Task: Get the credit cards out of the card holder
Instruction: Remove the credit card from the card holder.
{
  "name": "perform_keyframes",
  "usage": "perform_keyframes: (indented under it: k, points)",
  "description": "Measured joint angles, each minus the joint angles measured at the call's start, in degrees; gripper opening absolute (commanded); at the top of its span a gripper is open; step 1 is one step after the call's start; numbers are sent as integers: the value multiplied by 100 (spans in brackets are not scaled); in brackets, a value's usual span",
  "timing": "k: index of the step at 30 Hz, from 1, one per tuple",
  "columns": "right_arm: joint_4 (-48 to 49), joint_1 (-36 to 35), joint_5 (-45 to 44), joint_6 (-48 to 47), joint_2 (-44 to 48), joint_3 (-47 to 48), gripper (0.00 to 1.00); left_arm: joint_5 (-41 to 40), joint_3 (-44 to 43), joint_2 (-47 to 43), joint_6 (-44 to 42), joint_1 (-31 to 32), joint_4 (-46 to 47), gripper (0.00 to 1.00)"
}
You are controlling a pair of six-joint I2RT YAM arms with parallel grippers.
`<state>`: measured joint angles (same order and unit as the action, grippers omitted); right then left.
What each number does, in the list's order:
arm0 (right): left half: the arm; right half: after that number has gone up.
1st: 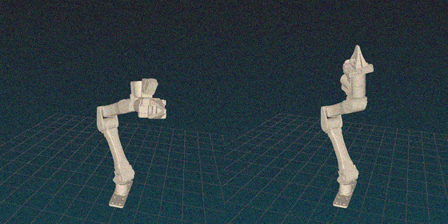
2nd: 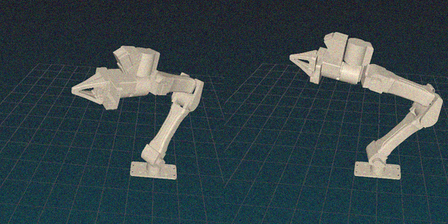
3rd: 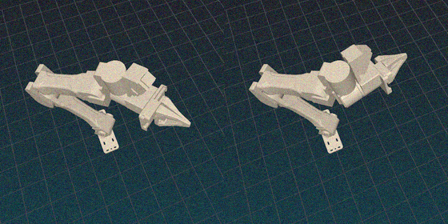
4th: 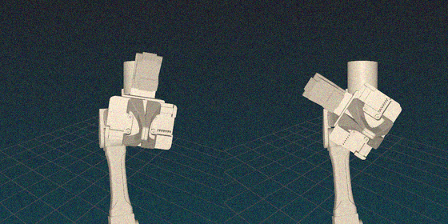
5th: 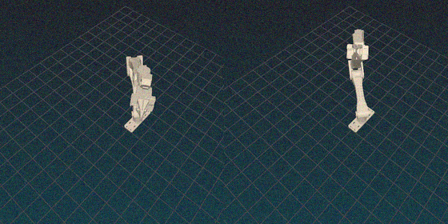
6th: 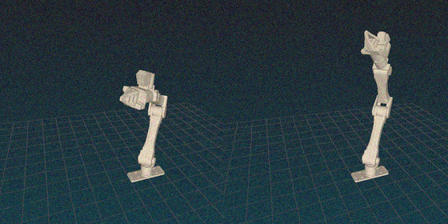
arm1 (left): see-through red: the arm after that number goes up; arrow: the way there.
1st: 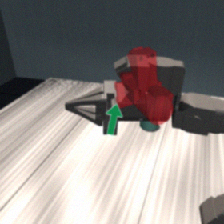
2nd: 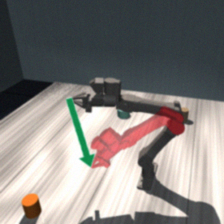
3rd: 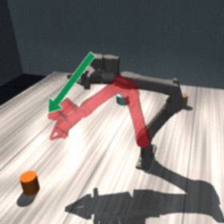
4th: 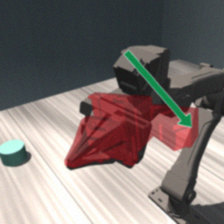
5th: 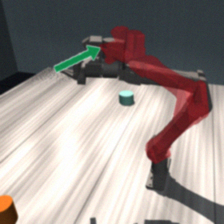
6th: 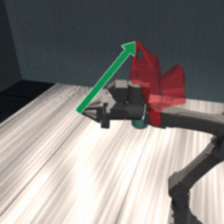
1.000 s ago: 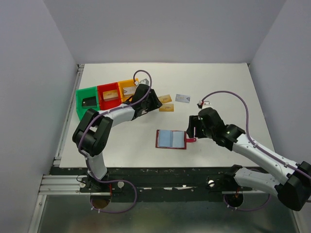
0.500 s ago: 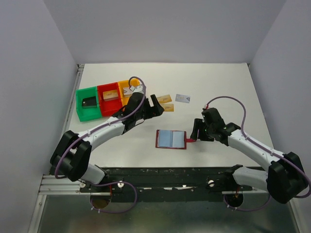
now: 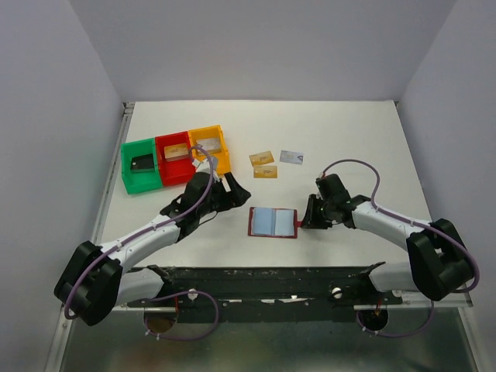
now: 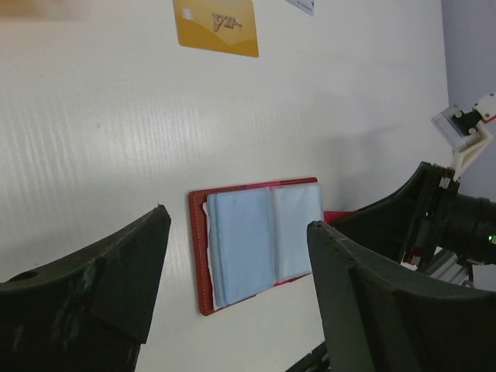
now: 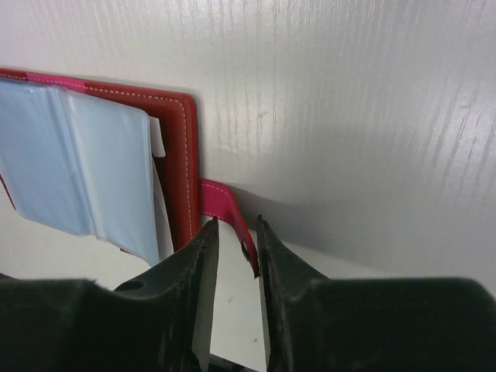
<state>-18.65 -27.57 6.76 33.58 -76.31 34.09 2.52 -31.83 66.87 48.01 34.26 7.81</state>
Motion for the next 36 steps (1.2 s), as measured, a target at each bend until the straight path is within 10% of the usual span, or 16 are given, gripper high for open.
perform_keyframes:
  k: [8,16,36]
  points:
    - [236,7,74,-22,-157,13,1,267,153,116,-55,225,68,65]
    - [256,7,396,-68,470,-151,0,472,-26,597,-304,424,35,53]
    - [227,7,643,-240,931,-245,0,868,-675,1705,-800,675,-308,61]
